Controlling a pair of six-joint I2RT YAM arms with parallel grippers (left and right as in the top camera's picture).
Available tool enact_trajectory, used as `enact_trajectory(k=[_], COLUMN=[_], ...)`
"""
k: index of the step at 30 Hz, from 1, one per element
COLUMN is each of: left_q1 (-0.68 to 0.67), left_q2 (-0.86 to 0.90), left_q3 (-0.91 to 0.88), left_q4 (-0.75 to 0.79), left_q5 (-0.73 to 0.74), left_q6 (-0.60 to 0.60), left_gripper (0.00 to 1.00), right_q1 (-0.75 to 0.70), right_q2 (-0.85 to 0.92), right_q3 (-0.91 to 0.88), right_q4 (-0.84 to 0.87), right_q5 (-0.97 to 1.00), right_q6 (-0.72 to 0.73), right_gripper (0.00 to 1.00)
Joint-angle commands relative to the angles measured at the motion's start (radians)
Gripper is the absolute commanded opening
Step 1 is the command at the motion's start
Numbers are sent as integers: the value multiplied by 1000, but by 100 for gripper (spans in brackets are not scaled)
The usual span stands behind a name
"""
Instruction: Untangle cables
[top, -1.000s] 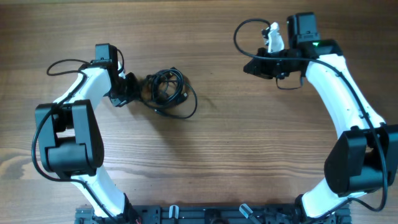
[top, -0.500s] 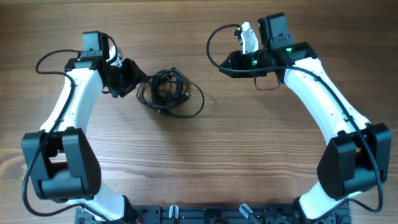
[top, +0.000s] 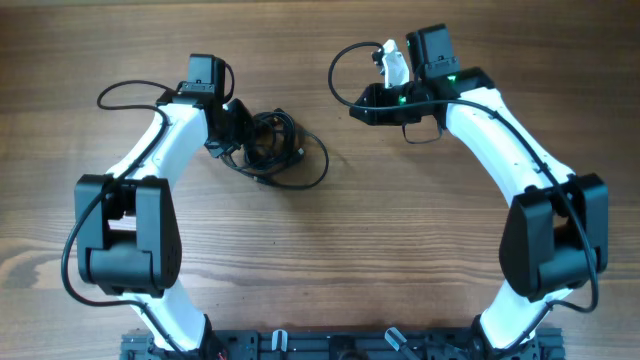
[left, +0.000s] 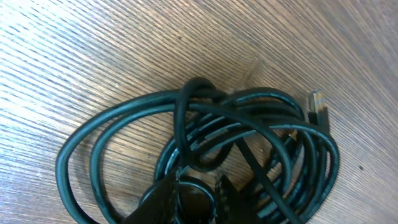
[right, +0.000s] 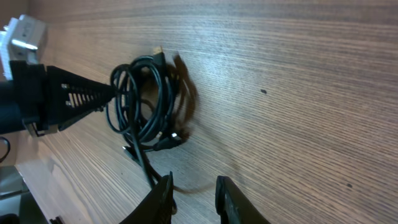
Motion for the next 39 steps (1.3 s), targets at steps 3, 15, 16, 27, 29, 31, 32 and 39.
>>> enact_trajectory(k=[3, 15, 16, 27, 29, 31, 32, 39], left_q1=[-3, -8, -10, -38, -33, -21, -14, -1], left_q2=[43, 50, 52, 60, 40, 1, -27, -160], left_q3=[-3, -2, -3, -17, -14, -8, -6, -6], left_q4=[27, 48, 48, 60, 59, 59, 56, 61], left_q5=[-76, -40, -47, -45, 3, 90, 136, 358], left_q6=[-57, -23, -23, -23, 2, 51, 56, 56], left_gripper=[20, 11, 21, 4, 4, 4, 4, 4], right_q1=[1, 1, 1, 1, 1, 1, 0, 14], right_q2=[33, 38, 38, 38, 38, 38, 38, 38], right_q3=[11, 11, 11, 11, 11, 11, 11, 10], right_q4=[10, 35, 35, 34, 34, 35, 37, 27], right_q5=[10, 10, 10, 10, -3, -36, -65, -242], right_q6=[6, 6, 6, 6, 6, 6, 5, 9], right_gripper=[25, 32, 32, 40, 48, 57, 61, 71])
